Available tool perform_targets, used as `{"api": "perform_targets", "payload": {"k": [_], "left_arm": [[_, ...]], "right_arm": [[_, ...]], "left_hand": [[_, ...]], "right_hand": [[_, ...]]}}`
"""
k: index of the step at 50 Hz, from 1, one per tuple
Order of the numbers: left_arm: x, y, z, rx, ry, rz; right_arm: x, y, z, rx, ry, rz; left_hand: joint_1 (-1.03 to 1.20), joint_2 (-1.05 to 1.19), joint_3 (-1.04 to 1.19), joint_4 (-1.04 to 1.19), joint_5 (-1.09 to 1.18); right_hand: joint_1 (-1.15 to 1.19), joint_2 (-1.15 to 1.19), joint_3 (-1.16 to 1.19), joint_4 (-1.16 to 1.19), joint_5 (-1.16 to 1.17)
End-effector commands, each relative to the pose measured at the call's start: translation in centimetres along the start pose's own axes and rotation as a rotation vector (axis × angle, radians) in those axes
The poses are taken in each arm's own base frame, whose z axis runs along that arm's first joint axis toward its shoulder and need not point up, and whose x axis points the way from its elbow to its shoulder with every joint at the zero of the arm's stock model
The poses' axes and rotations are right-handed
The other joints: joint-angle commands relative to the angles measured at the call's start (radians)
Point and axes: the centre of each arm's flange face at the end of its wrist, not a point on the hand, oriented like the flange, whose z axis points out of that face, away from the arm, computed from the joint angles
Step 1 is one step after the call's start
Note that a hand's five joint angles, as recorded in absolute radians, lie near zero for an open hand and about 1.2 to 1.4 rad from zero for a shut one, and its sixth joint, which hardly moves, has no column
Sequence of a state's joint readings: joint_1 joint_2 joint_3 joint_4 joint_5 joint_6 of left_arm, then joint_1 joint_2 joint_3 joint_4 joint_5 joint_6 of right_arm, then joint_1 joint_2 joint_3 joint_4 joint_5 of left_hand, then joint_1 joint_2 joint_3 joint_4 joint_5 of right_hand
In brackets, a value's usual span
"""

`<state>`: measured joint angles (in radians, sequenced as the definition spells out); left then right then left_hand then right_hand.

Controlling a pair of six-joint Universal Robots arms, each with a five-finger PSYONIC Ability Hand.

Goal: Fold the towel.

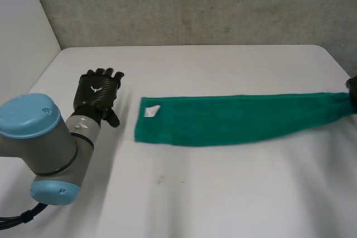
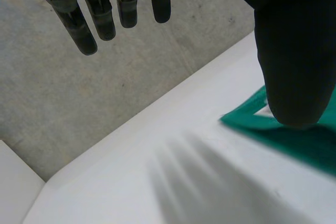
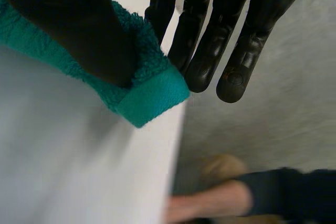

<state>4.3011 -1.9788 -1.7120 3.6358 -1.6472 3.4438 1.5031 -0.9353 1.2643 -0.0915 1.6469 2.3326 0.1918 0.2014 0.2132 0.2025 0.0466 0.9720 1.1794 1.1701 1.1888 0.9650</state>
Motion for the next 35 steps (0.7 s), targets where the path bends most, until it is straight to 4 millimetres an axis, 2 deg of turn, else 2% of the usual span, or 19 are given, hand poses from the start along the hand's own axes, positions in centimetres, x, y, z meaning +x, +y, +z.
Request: {"api": "perform_targets", "payload": {"k": [1, 3, 4, 5, 6, 9, 10, 11, 12, 14, 15, 18, 21, 22, 24, 26, 30, 32, 35], "left_arm": [[-0.5, -0.2, -0.6, -0.001, -0.012, -0.004], [-0.8, -0.2, -0.8, -0.005, -0.016, -0.002], [-0.9, -0.1, -0.8, -0.006, -0.019, -0.003], [-0.9, -0.2, -0.9, -0.007, -0.021, -0.003], [-1.0, -0.1, -0.9, -0.009, -0.022, -0.003], [-1.2, -0.1, -1.1, -0.011, -0.029, -0.003], [-1.2, -0.1, -1.1, -0.011, -0.029, -0.003], [-1.3, -0.2, -1.2, -0.010, -0.031, -0.005], [-1.4, -0.2, -1.1, -0.009, -0.033, -0.005], [-1.6, -0.3, -1.1, -0.007, -0.038, -0.005], [-1.6, -0.3, -1.1, -0.006, -0.040, -0.006], [-1.6, -0.3, -1.1, -0.006, -0.039, -0.006], [-1.4, -0.4, -1.2, -0.003, -0.033, -0.004], [-1.3, -0.5, -1.2, 0.000, -0.029, -0.004], [-1.2, -0.7, -1.1, 0.007, -0.027, -0.004], [-1.1, -1.1, -1.0, 0.024, -0.026, -0.005], [-0.1, -2.4, -0.8, 0.071, -0.002, -0.008], [1.1, -3.8, -0.6, 0.123, 0.027, -0.017], [2.8, -5.2, -0.2, 0.172, 0.067, -0.042]], "right_arm": [[-2.1, -7.1, -2.2, 0.213, -0.021, -0.116], [-3.8, -9.6, -3.6, 0.299, -0.057, -0.122], [-5.4, -11.8, -5.3, 0.385, -0.102, -0.130], [-6.4, -13.0, -6.3, 0.432, -0.130, -0.136], [-8.4, -14.8, -8.4, 0.523, -0.195, -0.147], [-11.9, -17.3, -12.2, 0.671, -0.314, -0.165], [-14.5, -18.4, -14.7, 0.763, -0.391, -0.174], [-14.5, -18.4, -14.7, 0.764, -0.391, -0.174], [-15.8, -18.8, -15.8, 0.805, -0.429, -0.180], [-20.9, -19.1, -19.6, 0.923, -0.557, -0.206], [-21.9, -19.0, -20.4, 0.946, -0.582, -0.212], [-24.6, -18.4, -22.1, 0.978, -0.641, -0.231], [-27.3, -17.0, -22.8, 0.958, -0.690, -0.256], [-28.4, -16.1, -22.8, 0.932, -0.707, -0.267], [-28.6, -15.7, -22.3, 0.895, -0.689, -0.265], [-27.6, -16.0, -21.1, 0.832, -0.613, -0.239], [-24.7, -17.2, -20.3, 0.756, -0.534, -0.129], [-21.3, -18.2, -19.6, 0.705, -0.511, 0.048], [-17.6, -17.9, -18.7, 0.610, -0.544, 0.297]], "left_hand": [[-0.017, -0.027, -0.039, -0.028, -0.047], [-0.017, -0.027, -0.039, -0.028, -0.047], [-0.017, -0.027, -0.039, -0.028, -0.047], [-0.017, -0.027, -0.039, -0.028, -0.047], [-0.017, -0.027, -0.039, -0.028, -0.047], [-0.017, -0.027, -0.039, -0.028, -0.047], [-0.017, -0.027, -0.039, -0.028, -0.047], [-0.017, -0.027, -0.039, -0.028, -0.047], [-0.017, -0.027, -0.039, -0.028, -0.047], [-0.017, -0.027, -0.039, -0.028, -0.047], [-0.017, -0.027, -0.039, -0.028, -0.047], [-0.017, -0.027, -0.039, -0.028, -0.047], [-0.017, -0.027, -0.039, -0.028, -0.047], [-0.017, -0.027, -0.039, -0.028, -0.047], [-0.017, -0.027, -0.039, -0.028, -0.047], [-0.017, -0.027, -0.039, -0.028, -0.047], [-0.017, -0.027, -0.039, -0.028, -0.047], [-0.017, -0.027, -0.039, -0.028, -0.047], [-0.017, -0.027, -0.039, -0.028, -0.047]], "right_hand": [[0.424, 0.217, 0.226, 0.207, 0.257], [0.424, 0.217, 0.226, 0.207, 0.257], [0.424, 0.217, 0.226, 0.207, 0.257], [0.424, 0.217, 0.226, 0.207, 0.257], [0.424, 0.217, 0.226, 0.207, 0.257], [0.424, 0.217, 0.226, 0.207, 0.257], [0.424, 0.217, 0.226, 0.207, 0.257], [0.424, 0.217, 0.226, 0.207, 0.257], [0.424, 0.217, 0.226, 0.207, 0.257], [0.424, 0.217, 0.226, 0.207, 0.257], [0.424, 0.217, 0.226, 0.207, 0.257], [0.424, 0.217, 0.226, 0.207, 0.257], [0.424, 0.217, 0.226, 0.207, 0.257], [0.036, -0.172, -0.162, -0.181, -0.132], [-0.468, -0.675, -0.666, -0.685, -0.635], [-0.797, -1.005, -0.996, -1.014, -0.965], [-0.797, -1.005, -0.996, -1.014, -0.965], [-0.797, -1.005, -0.996, -1.014, -0.965], [-0.797, -1.005, -0.996, -1.014, -0.965]]}}
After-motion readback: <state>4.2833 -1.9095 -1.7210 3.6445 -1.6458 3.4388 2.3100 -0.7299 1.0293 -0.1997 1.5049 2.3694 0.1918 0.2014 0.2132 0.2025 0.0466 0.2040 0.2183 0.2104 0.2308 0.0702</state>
